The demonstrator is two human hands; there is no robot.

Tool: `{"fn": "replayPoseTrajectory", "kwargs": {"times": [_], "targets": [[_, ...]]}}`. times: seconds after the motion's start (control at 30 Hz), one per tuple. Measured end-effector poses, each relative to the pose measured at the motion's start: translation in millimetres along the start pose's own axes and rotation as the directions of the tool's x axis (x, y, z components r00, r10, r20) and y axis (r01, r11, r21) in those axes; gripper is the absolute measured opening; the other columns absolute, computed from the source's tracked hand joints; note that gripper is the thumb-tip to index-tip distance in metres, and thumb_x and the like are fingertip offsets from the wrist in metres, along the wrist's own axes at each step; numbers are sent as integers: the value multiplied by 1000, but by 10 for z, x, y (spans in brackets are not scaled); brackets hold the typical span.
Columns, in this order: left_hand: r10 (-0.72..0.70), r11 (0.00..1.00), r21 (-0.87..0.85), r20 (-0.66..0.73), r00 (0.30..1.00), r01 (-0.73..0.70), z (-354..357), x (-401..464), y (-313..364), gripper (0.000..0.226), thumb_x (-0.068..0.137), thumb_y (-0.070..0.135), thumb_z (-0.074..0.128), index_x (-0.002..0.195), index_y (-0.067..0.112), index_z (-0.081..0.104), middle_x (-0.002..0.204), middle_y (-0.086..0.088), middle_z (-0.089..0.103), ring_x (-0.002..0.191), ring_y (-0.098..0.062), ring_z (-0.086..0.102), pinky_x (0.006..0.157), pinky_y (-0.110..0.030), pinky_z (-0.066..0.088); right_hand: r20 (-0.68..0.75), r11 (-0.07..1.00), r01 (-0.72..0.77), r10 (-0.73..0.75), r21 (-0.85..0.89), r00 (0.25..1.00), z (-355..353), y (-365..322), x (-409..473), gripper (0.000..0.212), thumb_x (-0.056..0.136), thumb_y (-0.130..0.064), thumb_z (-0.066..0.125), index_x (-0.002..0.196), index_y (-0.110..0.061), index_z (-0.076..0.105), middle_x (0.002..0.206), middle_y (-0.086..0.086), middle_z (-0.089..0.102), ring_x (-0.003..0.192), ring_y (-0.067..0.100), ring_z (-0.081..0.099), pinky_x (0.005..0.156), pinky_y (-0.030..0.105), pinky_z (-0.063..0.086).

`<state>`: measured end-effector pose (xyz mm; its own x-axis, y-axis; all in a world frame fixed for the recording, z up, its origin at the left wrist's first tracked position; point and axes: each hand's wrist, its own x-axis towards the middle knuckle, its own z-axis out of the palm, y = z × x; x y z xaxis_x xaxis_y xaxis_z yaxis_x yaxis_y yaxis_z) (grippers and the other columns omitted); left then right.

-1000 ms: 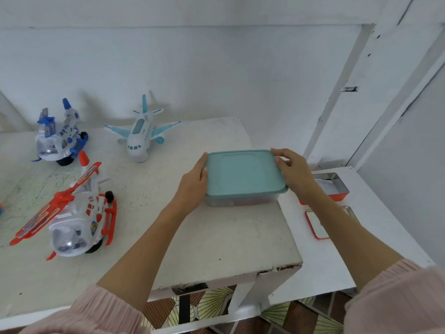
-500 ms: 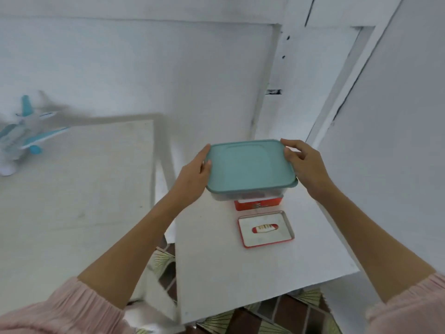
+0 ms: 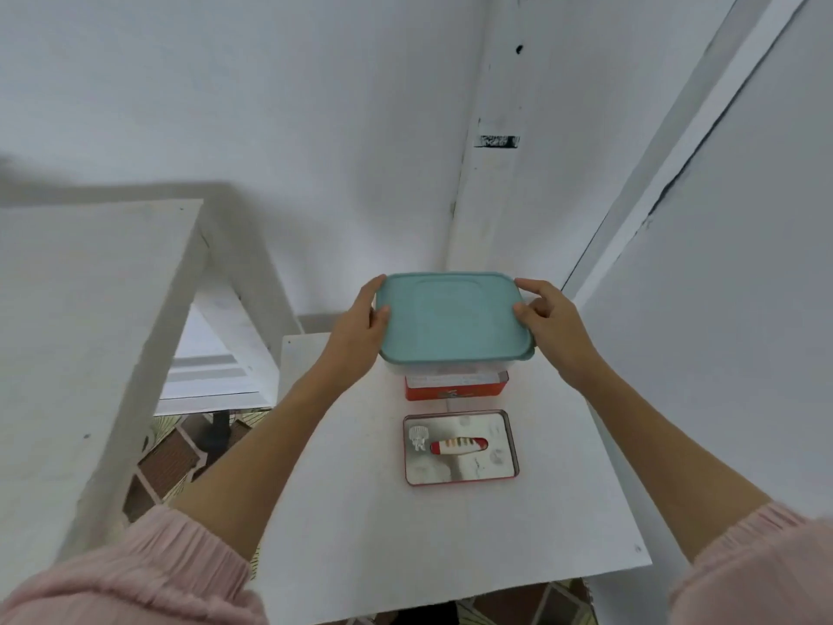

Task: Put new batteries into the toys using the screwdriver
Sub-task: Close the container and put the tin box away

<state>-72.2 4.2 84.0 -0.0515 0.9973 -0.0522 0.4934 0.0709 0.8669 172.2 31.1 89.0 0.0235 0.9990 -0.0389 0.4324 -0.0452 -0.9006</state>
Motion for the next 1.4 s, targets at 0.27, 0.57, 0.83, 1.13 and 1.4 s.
{"fn": "replayPoseTrajectory", "kwargs": {"times": [0.27,0.57,0.83,1.13,1.4], "targets": [[-158,987,-3,143,977,160,579,667,-496,44,101,15,41,142,12,26,73,1,46,65,-7,48,54,-17,39,88,977,-156,170,-144,982,165,711,701,42,94,-8,48,134,-20,44,69,0,44,65,9,45,62,21,40],[-274,962,38,134,952,271,1218,1106,-1217,46,96,8,51,139,13,35,72,4,39,65,-5,41,53,-7,36,164,934,-276,316,-229,934,412,1674,1103,49,91,-6,53,137,-20,44,73,3,53,71,12,49,56,13,35],[-308,951,80,134,942,299,1490,1262,-1641,56,91,7,59,141,12,33,83,1,49,71,-7,48,53,-7,42,217,921,-254,324,-297,921,589,2057,1282,53,89,-5,55,139,-17,40,100,10,56,89,16,48,69,12,38],[-309,937,210,130,942,278,1642,1274,-1876,66,87,8,64,144,19,31,113,-8,52,100,-17,39,87,-31,39,246,898,-189,302,-398,921,696,2244,1276,56,88,0,55,140,-11,38,88,8,54,82,17,47,67,11,33],[-314,852,474,127,941,221,1668,1262,-1923,74,89,31,64,149,24,21,121,-10,53,106,-26,54,95,-37,45,220,855,-146,287,-498,932,726,2405,1243,61,88,-7,56,143,-19,32,100,13,54,101,29,48,79,34,43]]}}
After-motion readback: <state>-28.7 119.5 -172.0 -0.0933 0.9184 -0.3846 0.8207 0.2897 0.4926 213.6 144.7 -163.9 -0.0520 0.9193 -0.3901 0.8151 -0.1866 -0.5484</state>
